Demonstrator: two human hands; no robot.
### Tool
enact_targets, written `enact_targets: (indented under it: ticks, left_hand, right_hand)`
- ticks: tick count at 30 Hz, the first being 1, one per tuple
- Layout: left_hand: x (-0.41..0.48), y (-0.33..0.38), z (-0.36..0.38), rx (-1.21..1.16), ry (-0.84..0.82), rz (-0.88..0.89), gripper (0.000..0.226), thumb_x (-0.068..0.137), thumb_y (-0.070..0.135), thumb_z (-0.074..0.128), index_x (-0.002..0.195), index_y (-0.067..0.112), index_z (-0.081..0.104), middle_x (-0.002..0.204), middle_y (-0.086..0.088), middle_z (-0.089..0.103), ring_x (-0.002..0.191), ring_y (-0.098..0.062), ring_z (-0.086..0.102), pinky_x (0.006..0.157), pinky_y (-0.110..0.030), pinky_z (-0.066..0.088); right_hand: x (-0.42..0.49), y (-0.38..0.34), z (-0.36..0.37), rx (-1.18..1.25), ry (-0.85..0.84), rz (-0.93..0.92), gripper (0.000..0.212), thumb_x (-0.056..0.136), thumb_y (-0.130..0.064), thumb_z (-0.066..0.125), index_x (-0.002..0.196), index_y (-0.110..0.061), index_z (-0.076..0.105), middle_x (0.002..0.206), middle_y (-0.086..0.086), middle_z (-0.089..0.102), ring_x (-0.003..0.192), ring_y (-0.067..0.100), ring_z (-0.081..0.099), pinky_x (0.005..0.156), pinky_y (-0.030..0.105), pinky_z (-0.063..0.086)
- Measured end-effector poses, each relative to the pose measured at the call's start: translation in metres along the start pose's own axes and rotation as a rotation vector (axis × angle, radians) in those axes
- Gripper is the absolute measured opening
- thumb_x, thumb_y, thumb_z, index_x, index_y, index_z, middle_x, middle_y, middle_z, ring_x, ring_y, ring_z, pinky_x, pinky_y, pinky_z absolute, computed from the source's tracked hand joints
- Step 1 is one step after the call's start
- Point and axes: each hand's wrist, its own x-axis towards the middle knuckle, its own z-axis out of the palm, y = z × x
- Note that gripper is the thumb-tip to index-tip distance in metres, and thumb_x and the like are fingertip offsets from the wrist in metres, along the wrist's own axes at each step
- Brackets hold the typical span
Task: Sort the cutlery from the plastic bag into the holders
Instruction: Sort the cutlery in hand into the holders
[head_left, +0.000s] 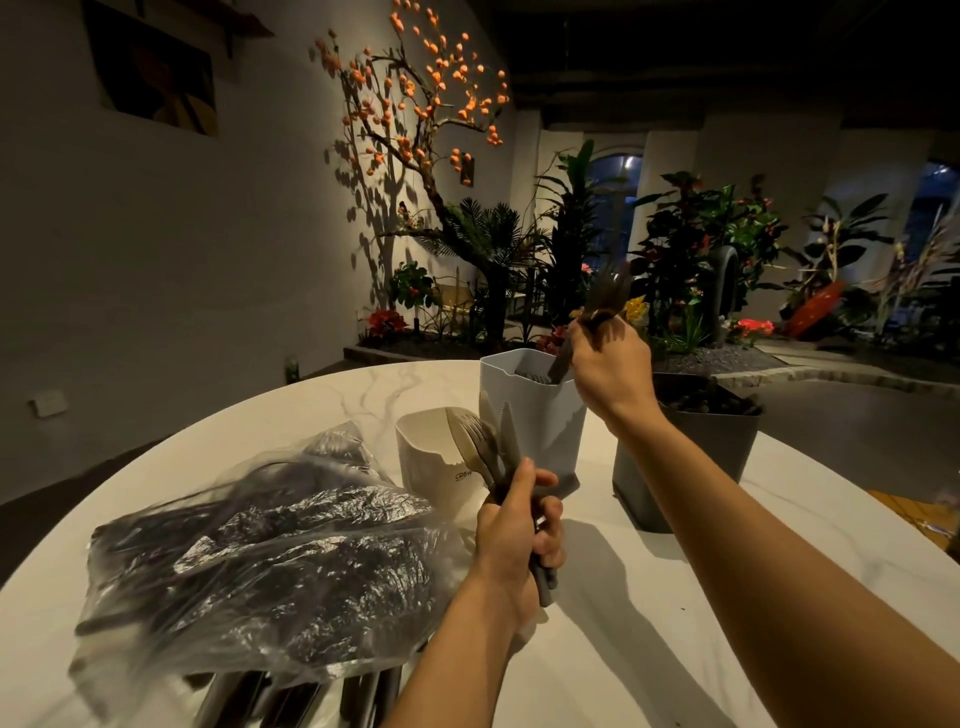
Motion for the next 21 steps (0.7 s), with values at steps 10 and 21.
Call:
enact_targets:
  ticks: [10,21]
  left_hand:
    - [0.001,0.001,0.000,-0.005,-0.007,-0.038,0.030,0.104,0.040,0.051,0.095,0.013,0.059,0.057,0.000,0.038,0.037,-0.008,0.028,0.041,-0.017,0.022]
    - [0.002,0.000,-0.001,0.005,0.000,-0.055,0.033,0.105,0.041,0.049,0.092,0.013,0.061,0.056,0.002,0.029,0.037,-0.008,0.024,0.044,-0.018,0.018]
  right_hand:
    - [0.002,0.027,0.019,-0.344,-0.335,0.216,0.031,0.103,-0.040,0.039,0.093,-0.012,0.050,0.105,0.017,0.052,0.085,0.029,0.050,0.069,0.036,0.037]
    - [-0.006,0.006,0.006,0.085,0.158,-0.002,0.037,0.105,-0.028,0.047,0.137,-0.009,0.041,0.085,-0.003,0.059,0.083,0.023,0.063,0.078,0.049,0.054]
